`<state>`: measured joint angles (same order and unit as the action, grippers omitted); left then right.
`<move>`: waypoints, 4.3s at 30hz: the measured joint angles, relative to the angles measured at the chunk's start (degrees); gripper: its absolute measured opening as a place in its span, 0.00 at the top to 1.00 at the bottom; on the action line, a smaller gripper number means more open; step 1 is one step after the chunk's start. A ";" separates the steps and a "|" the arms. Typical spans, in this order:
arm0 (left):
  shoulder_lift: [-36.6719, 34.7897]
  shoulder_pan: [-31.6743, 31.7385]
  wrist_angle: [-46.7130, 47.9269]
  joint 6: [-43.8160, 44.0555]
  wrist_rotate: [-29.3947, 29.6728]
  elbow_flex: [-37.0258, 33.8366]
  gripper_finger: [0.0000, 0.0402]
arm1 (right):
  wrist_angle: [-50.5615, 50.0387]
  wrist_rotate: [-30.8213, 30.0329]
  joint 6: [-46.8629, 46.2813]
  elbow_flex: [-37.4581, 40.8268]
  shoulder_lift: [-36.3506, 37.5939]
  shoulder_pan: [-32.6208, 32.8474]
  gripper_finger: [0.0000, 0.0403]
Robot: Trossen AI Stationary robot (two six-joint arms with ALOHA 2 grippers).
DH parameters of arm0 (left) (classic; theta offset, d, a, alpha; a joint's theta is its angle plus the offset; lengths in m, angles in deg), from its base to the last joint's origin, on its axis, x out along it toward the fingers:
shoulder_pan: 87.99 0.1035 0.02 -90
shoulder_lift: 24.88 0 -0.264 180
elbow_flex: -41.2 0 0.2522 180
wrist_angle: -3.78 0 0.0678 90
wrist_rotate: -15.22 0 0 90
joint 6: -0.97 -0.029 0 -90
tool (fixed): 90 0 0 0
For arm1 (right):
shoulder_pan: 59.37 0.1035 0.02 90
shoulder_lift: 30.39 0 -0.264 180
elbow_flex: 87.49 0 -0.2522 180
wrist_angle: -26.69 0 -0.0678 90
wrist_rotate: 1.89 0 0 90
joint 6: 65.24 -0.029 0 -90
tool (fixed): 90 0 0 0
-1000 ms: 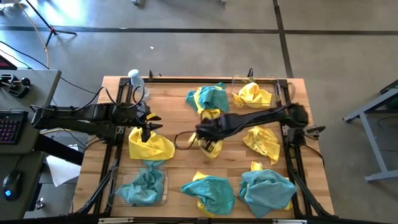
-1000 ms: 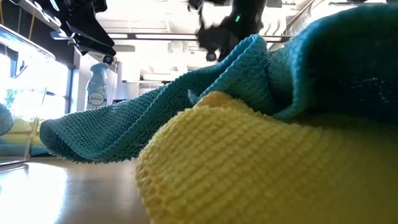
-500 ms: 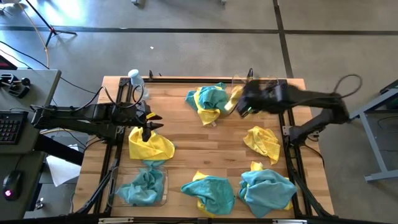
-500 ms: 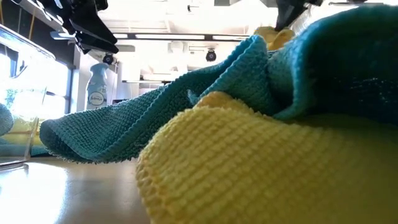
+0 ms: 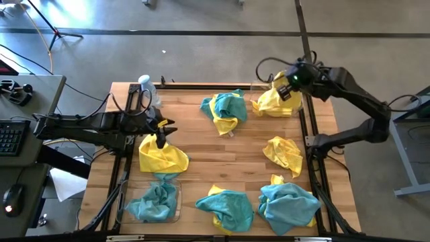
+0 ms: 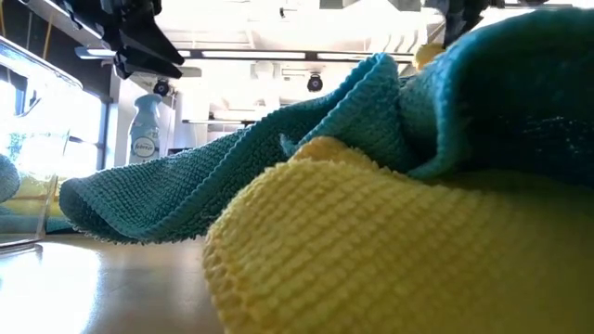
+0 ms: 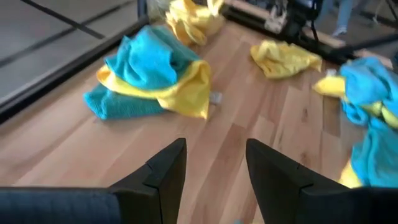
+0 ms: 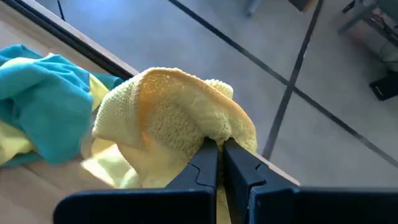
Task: Sort microfiber towel by color & place in baskets
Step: Put the yellow microfiber towel into the top transparent bin
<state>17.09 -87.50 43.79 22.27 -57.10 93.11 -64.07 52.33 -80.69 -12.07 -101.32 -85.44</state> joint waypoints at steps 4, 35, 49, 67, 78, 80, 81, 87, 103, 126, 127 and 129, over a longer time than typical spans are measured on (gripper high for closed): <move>0.00 0.02 -1.93 1.04 2.76 0.00 0.61 | 11.07 11.67 4.97 9.03 0.06 -6.76 1.00; 0.00 0.03 -2.59 11.78 9.09 0.00 0.61 | 29.57 25.41 -10.52 26.00 -30.68 -21.87 0.88; 0.00 0.02 -2.04 11.41 9.11 0.00 0.61 | 29.24 29.64 -9.06 25.98 -26.27 -24.93 0.65; 0.00 0.02 -2.02 5.74 9.13 0.00 0.61 | 21.81 29.99 -19.37 25.98 -3.08 -20.32 0.64; 4.09 1.28 20.02 20.49 2.71 5.13 0.61 | 11.22 24.83 -34.56 26.02 2.29 2.02 0.70; 6.44 1.97 27.25 23.97 0.13 7.21 0.61 | 10.00 22.78 -39.47 26.02 3.10 6.92 0.72; 7.71 2.34 30.22 25.23 -1.19 8.17 0.61 | 9.53 21.89 -41.75 26.02 3.42 9.29 0.72; 14.34 3.32 38.01 28.01 -6.56 10.42 0.61 | 8.84 17.62 -52.20 26.02 3.81 21.93 0.75; 23.28 4.48 48.63 25.61 -13.61 10.43 0.61 | 9.06 15.12 -65.35 26.04 -1.06 41.74 0.75; 23.76 2.93 43.50 27.59 -14.57 6.36 0.61 | 16.19 18.63 -63.77 26.04 -10.89 47.20 0.92; 23.79 2.62 42.78 28.23 -14.49 5.41 0.61 | 16.18 18.46 -64.08 26.04 -10.89 47.43 0.93; 23.77 2.22 42.21 29.43 -13.53 3.64 0.61 | 16.53 18.32 -64.18 26.04 -10.89 47.72 0.94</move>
<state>40.87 -85.28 86.00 51.70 -70.63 96.75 -47.54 70.65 -144.86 13.97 -112.21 -37.71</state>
